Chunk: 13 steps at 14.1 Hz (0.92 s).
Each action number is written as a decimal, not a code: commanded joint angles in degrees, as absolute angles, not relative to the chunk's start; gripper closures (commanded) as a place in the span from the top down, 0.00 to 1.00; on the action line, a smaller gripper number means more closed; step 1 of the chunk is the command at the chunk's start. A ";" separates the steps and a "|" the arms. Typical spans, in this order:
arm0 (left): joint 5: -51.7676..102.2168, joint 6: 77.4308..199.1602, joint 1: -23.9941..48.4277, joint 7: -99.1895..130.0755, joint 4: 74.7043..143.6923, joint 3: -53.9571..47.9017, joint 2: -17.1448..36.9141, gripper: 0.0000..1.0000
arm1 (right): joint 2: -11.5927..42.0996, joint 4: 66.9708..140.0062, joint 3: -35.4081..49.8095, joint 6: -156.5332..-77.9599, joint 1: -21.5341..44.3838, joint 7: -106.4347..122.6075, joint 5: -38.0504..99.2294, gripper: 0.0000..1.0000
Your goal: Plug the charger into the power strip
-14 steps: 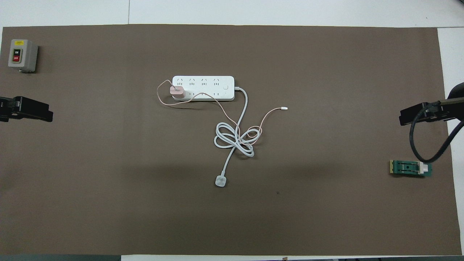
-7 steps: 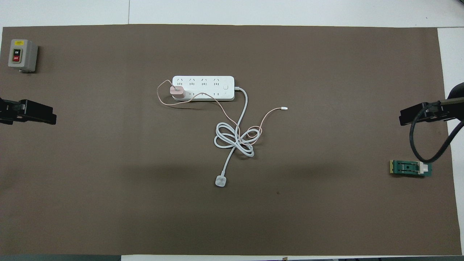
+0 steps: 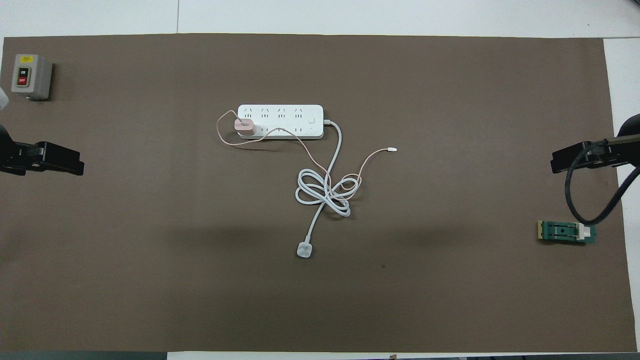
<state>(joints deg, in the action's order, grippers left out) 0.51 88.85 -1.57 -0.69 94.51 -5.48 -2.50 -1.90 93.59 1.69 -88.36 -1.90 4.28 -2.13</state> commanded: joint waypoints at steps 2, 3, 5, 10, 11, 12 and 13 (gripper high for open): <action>-0.18 89.92 -0.70 0.18 96.51 -4.92 -4.48 1.00 | -2.72 94.13 2.11 -88.77 -2.37 5.80 -2.20 1.00; -0.18 89.56 -0.70 0.18 96.50 -4.92 -4.48 1.00 | -2.72 94.13 2.11 -88.68 -2.37 5.80 -2.20 1.00; 0.00 89.12 -0.70 0.09 96.42 -5.01 -4.40 1.00 | -2.72 94.13 2.11 -88.68 -2.37 5.80 -2.20 1.00; 0.00 87.89 -0.44 0.09 95.01 -4.92 -3.87 1.00 | -2.72 94.13 2.11 -88.68 -2.37 5.80 -2.20 1.00; 0.00 87.98 -0.44 0.17 95.10 -4.92 -3.87 1.00 | -2.72 94.13 2.11 -88.68 -2.37 5.80 -2.20 1.00; 0.00 87.89 -0.44 0.18 95.10 -4.92 -3.87 1.00 | -2.72 94.04 2.11 -88.68 -2.37 5.80 -2.20 1.00; 0.00 87.98 -0.44 0.18 95.10 -4.92 -3.87 1.00 | -2.72 94.13 2.11 -88.68 -2.37 5.71 -2.20 1.00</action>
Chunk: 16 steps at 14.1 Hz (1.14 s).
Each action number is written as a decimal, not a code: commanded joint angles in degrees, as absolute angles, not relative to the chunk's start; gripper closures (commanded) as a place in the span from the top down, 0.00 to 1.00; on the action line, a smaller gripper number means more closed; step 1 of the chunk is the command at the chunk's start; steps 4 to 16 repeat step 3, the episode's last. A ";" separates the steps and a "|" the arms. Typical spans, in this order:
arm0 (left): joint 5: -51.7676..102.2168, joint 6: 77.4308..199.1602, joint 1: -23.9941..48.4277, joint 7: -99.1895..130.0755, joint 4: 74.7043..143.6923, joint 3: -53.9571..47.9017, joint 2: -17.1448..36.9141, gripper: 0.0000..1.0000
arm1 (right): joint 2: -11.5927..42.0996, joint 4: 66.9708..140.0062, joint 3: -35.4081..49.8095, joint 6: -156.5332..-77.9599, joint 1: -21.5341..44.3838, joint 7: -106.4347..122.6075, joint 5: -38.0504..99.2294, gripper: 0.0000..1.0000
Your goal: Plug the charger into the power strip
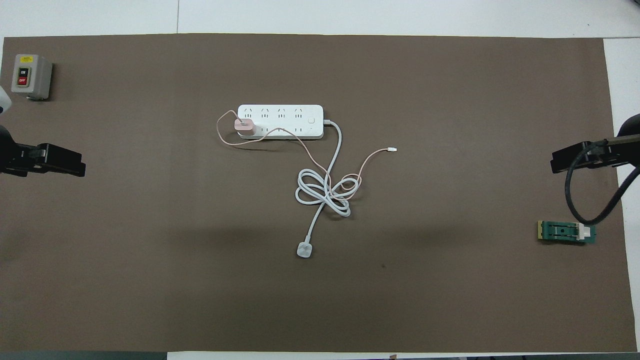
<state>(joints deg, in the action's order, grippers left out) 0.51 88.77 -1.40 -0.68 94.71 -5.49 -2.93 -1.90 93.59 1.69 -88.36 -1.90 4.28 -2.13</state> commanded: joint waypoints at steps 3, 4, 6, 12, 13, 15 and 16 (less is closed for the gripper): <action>0.00 88.07 -0.44 0.18 95.01 -4.92 -3.96 1.00 | -2.72 94.13 2.11 -88.68 -2.37 5.71 -2.20 1.00; 0.00 88.07 -0.44 0.18 95.01 -4.92 -3.96 1.00 | -2.72 94.13 2.11 -88.68 -2.37 5.71 -2.20 1.00; 0.00 88.07 -0.44 0.18 95.01 -4.92 -3.96 1.00 | -2.72 94.13 2.11 -88.68 -2.37 5.71 -2.20 1.00; 0.00 88.07 -0.44 0.18 95.01 -4.92 -3.96 1.00 | -2.72 94.13 2.11 -88.68 -2.37 5.71 -2.20 1.00; 0.00 88.07 -0.44 0.18 95.01 -4.92 -3.96 1.00 | -2.72 94.13 2.11 -88.68 -2.37 5.71 -2.20 1.00; 0.00 88.07 -0.44 0.18 95.01 -4.92 -3.96 1.00 | -2.72 94.13 2.11 -88.68 -2.37 5.71 -2.20 1.00; 0.00 88.07 -0.44 0.18 95.01 -4.92 -3.96 1.00 | -2.72 94.13 2.11 -88.68 -2.37 5.71 -2.20 1.00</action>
